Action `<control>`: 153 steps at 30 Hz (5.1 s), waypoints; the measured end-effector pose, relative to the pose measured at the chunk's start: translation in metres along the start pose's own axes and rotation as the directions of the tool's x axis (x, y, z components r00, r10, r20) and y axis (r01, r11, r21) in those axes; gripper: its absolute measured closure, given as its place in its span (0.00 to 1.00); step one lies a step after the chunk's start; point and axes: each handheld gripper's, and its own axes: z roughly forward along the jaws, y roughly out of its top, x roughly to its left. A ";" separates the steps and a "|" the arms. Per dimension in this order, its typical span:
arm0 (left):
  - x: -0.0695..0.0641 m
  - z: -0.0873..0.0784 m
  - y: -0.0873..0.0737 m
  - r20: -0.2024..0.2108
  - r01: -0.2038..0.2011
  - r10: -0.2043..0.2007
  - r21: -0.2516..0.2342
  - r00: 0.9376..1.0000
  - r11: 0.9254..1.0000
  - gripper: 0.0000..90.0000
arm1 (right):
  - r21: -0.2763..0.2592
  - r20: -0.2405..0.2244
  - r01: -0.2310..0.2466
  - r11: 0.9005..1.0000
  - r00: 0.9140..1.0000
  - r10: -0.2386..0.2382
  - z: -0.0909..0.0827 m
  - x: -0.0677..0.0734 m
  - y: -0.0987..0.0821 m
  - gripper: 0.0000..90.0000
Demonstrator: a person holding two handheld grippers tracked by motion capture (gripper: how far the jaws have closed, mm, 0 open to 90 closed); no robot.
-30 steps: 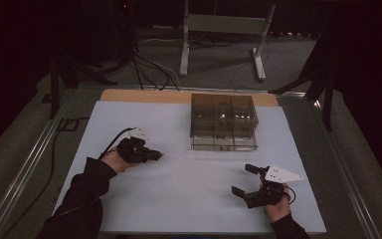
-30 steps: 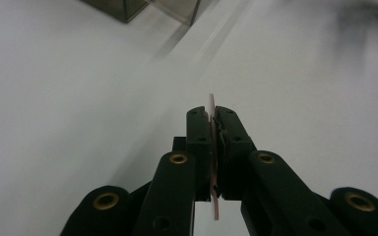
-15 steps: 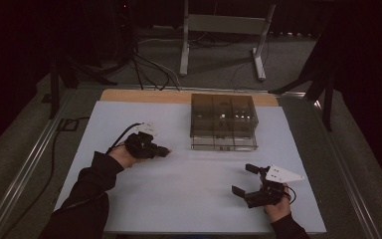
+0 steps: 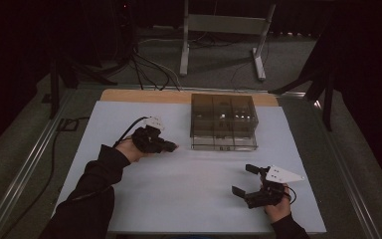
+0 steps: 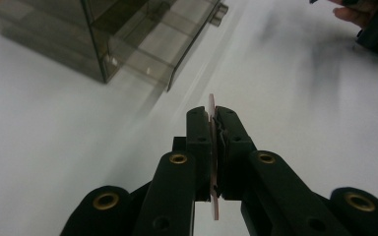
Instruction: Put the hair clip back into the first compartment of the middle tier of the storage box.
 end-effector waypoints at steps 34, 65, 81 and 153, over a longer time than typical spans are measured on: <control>0.000 0.038 0.059 0.036 -0.002 0.004 -0.060 0.999 0.998 0.97 | -0.011 -0.005 -0.006 1.000 1.000 0.006 -0.003 0.000 0.000 0.00; 0.014 0.085 0.063 0.008 0.091 -0.091 -0.085 0.996 0.992 0.97 | -0.017 -0.012 -0.017 1.000 1.000 0.017 -0.003 -0.002 0.000 0.00; 0.021 0.109 0.057 -0.036 0.142 -0.147 -0.102 0.989 0.985 0.97 | -0.009 -0.016 -0.005 1.000 1.000 0.005 -0.002 -0.001 0.000 0.00; 0.002 0.088 0.067 -0.100 0.152 -0.162 -0.094 0.982 0.984 0.12 | 0.003 -0.012 -0.003 1.000 1.000 0.003 -0.002 -0.002 -0.001 0.00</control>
